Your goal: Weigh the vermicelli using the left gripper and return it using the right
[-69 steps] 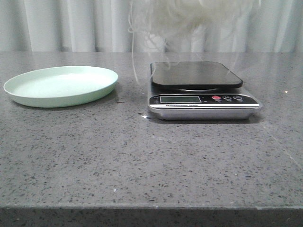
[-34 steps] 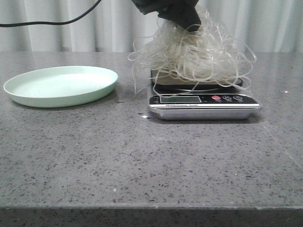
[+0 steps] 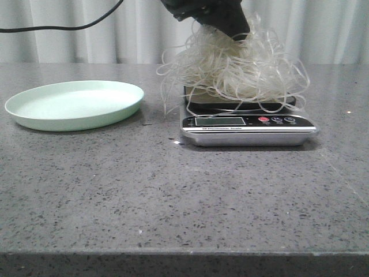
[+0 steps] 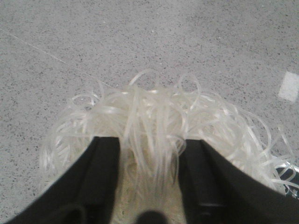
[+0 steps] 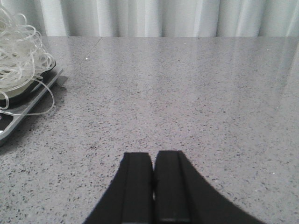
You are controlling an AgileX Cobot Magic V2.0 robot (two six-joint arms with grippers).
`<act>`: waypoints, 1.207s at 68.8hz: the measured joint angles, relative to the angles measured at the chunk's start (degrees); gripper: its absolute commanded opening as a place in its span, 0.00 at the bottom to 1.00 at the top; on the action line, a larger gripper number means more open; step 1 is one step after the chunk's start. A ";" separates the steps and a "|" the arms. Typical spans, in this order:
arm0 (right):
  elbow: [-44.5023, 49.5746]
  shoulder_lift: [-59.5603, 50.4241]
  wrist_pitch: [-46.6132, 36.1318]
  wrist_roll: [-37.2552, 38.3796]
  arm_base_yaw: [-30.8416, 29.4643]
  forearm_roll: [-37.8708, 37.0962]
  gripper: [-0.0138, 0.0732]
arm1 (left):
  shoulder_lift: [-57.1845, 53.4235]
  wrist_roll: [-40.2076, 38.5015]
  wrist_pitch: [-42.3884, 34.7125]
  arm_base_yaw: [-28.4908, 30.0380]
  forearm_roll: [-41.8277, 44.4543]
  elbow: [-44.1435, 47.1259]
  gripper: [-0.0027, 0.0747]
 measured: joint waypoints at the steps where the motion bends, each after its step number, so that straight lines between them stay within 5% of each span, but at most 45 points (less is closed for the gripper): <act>1: 0.00 0.00 0.00 0.00 0.00 0.00 0.33 | 0.00 0.00 0.00 0.00 0.00 0.00 0.64; 27: 0.00 0.00 0.00 0.00 0.00 0.00 0.33 | -7.85 -1.22 4.94 0.99 5.63 0.00 0.62; 47: 0.00 0.00 0.00 0.00 0.00 0.09 0.33 | -18.06 -12.65 12.94 10.41 12.11 -0.04 0.60; 65: 0.00 0.00 0.00 0.00 0.00 0.09 0.33 | -30.70 -19.88 14.83 20.13 20.43 5.63 0.42; 83: 0.00 0.00 0.00 0.00 0.00 0.09 0.33 | -48.67 -20.19 7.53 27.86 21.01 22.17 0.24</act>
